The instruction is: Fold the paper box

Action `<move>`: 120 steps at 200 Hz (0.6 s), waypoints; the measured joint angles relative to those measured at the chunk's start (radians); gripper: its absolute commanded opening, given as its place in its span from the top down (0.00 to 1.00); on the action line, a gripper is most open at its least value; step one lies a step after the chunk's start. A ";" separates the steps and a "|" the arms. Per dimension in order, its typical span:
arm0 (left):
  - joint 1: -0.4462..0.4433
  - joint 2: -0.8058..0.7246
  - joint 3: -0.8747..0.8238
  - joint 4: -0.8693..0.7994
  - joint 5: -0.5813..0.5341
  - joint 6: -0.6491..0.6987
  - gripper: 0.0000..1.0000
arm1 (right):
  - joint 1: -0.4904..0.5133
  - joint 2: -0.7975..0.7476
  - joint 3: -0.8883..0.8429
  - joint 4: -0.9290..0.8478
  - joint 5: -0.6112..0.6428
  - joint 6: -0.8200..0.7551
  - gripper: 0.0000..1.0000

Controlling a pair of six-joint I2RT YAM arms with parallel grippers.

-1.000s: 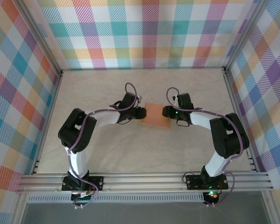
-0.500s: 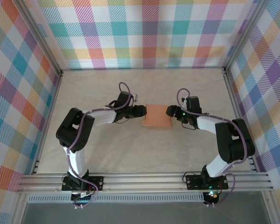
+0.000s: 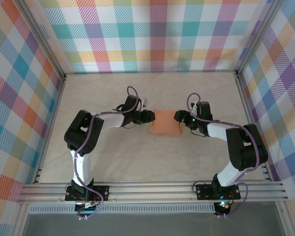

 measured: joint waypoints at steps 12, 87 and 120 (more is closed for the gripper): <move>0.003 0.000 0.000 0.004 0.006 0.000 0.65 | 0.000 0.000 -0.005 0.002 -0.001 0.005 0.24; 0.078 0.000 -0.075 0.126 0.110 -0.063 0.68 | 0.000 0.053 -0.009 0.066 -0.064 0.039 0.20; 0.099 0.002 -0.098 0.169 0.154 -0.093 0.70 | -0.001 0.072 -0.009 0.106 -0.111 0.047 0.19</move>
